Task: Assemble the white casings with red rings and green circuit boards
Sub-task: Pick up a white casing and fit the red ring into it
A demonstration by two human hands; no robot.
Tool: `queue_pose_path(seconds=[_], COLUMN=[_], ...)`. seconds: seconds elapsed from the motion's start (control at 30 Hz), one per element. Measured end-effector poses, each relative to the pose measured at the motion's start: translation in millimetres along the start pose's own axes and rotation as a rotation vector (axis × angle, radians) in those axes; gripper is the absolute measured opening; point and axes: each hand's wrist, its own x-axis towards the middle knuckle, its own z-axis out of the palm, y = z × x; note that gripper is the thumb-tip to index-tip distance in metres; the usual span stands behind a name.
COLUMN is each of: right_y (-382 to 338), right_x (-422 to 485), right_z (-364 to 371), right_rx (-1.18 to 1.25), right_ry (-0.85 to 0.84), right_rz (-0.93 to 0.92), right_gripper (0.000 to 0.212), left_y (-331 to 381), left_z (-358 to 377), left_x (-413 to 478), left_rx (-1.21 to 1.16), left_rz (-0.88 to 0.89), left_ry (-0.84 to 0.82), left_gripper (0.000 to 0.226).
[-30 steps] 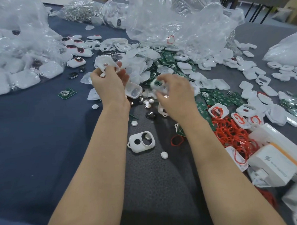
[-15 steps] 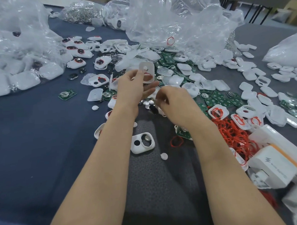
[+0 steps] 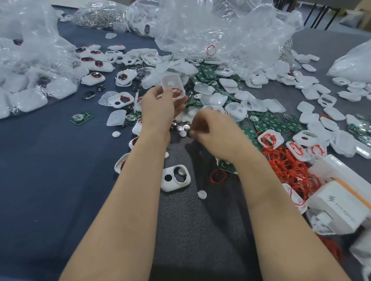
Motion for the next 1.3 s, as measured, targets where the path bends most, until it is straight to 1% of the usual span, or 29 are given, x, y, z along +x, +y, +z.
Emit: queue_pose_path(seconds=[0.1, 0.17, 0.2, 0.27, 0.33, 0.4, 0.53, 0.63, 0.7, 0.77, 0.8, 0.83, 0.9, 1.0, 1.03, 1.1, 1.17, 1.23, 1.3], right_y=[6.9, 10.9, 12.7, 14.0, 14.6, 15.3, 16.1, 15.9, 16.7, 17.4, 16.8, 15.9, 15.2, 16.8, 17.4, 17.4, 15.5, 14.1, 14.5], right_x=[1.6, 2.1, 2.5, 3.5, 4.9, 6.5, 8.1, 8.2, 8.6, 9.8, 10.4, 10.9, 11.5, 12.3, 13.0, 12.7, 10.6, 9.2, 9.5], right_z=[-9.9, -14.4, -14.4, -12.7, -9.3, -6.0, -1.0, 0.7, 1.5, 1.5, 1.1, 0.8, 0.3, 0.4, 1.6, 5.3, 8.1, 9.1, 7.6], right_rx=[0.433, 0.707, 0.774, 0.738, 0.596, 0.472, 0.407, 0.455, 0.522, 0.642, 0.705, 0.762, 0.832, 0.843, 0.820, 0.680, 0.505, 0.360, 0.287], right_ry=[0.301, 0.408, 0.434, 0.482, 0.520, 0.516, 0.536, 0.577, 0.570, 0.523, 0.487, 0.449, 0.402, 0.371, 0.388, 0.495, 0.609, 0.616, 0.573], right_rz=[0.097, 0.149, 0.153, 0.131, 0.083, 0.045, 0.001, 0.013, 0.065, 0.159, 0.189, 0.195, 0.178, 0.174, 0.174, 0.168, 0.089, -0.001, -0.004], right_gripper=[0.008, 0.012, 0.012, 0.010, 0.010, 0.013, 0.014, 0.014, 0.018, 0.022, 0.019, 0.015, 0.015, 0.017, 0.016, 0.019, 0.025, 0.020, 0.017], left_y=[-2.0, -4.9, -6.4, -9.3, -10.2, -9.7, -8.2, -7.8, -7.7, -8.4, -8.9, -9.4, -9.5, -8.4, -8.7, -10.1, -11.4, -11.2, -11.1], left_z=[2.0, 6.5, 8.7, 12.2, 13.5, 14.0, 14.9, 15.0, 15.0, 14.9, 14.7, 14.4, 13.5, 11.8, 11.6, 12.3, 13.3, 14.2, 13.7], left_x=[-1.8, -5.3, -7.6, -11.0, -13.8, -16.2, -21.0, -22.5, -22.6, -22.5, -22.1, -21.8, -20.8, -19.7, -19.4, -18.4, -17.0, -15.6, -13.4], left_rx=[0.052, 0.110, 0.145, 0.196, 0.206, 0.201, 0.200, 0.239, 0.238, 0.251, 0.267, 0.283, 0.304, 0.312, 0.319, 0.310, 0.271, 0.201, 0.153], left_rz=[-0.011, -0.024, -0.023, -0.009, 0.003, 0.014, 0.039, 0.069, 0.075, 0.086, 0.097, 0.110, 0.136, 0.154, 0.154, 0.131, 0.083, 0.032, -0.005], left_ry=[-0.034, -0.105, -0.147, -0.225, -0.289, -0.348, -0.414, -0.404, -0.387, -0.374, -0.364, -0.350, -0.326, -0.319, -0.314, -0.279, -0.222, -0.181, -0.184], left_gripper=[0.012, 0.007, 0.009, 0.018, 0.023, 0.028, 0.030, 0.027, 0.024, 0.023, 0.022, 0.023, 0.023, 0.024, 0.023, 0.020, 0.014, 0.011, 0.008])
